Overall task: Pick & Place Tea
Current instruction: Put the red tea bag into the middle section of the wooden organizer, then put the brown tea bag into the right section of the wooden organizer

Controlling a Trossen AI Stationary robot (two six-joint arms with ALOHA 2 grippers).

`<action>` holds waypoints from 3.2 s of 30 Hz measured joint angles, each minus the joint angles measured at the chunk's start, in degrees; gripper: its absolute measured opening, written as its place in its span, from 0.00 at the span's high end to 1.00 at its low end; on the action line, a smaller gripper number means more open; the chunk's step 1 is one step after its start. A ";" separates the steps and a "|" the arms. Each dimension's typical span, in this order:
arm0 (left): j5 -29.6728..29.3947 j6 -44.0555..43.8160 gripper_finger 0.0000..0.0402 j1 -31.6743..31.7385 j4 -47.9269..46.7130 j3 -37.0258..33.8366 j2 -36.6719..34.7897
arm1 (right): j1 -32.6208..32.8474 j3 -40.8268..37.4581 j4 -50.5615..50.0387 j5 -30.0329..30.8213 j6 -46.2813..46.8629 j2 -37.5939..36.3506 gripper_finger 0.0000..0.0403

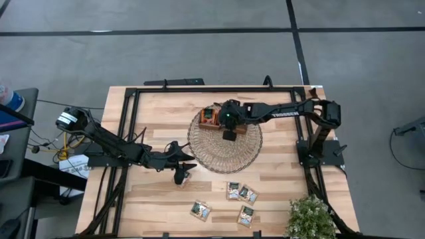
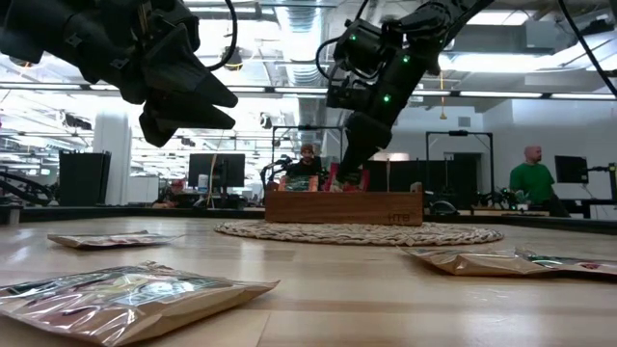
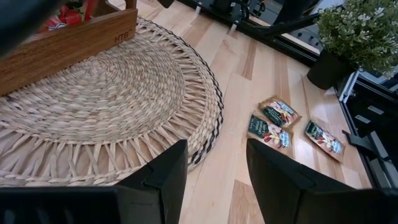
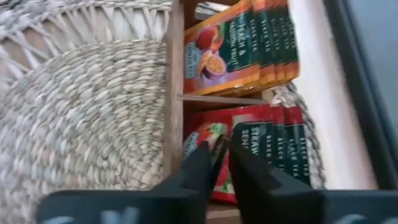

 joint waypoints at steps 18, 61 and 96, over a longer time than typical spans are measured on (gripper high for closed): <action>-0.01 0.04 0.61 0.00 0.00 0.00 0.02 | -1.28 0.00 0.95 -7.47 -1.07 1.22 1.00; 6.12 -26.45 0.62 -0.71 -24.47 0.86 0.02 | 8.85 3.34 -11.24 8.33 1.92 -18.55 0.81; 5.73 -43.56 0.65 -5.81 -54.01 21.29 22.34 | 23.79 3.28 -15.74 8.01 10.13 -18.32 0.53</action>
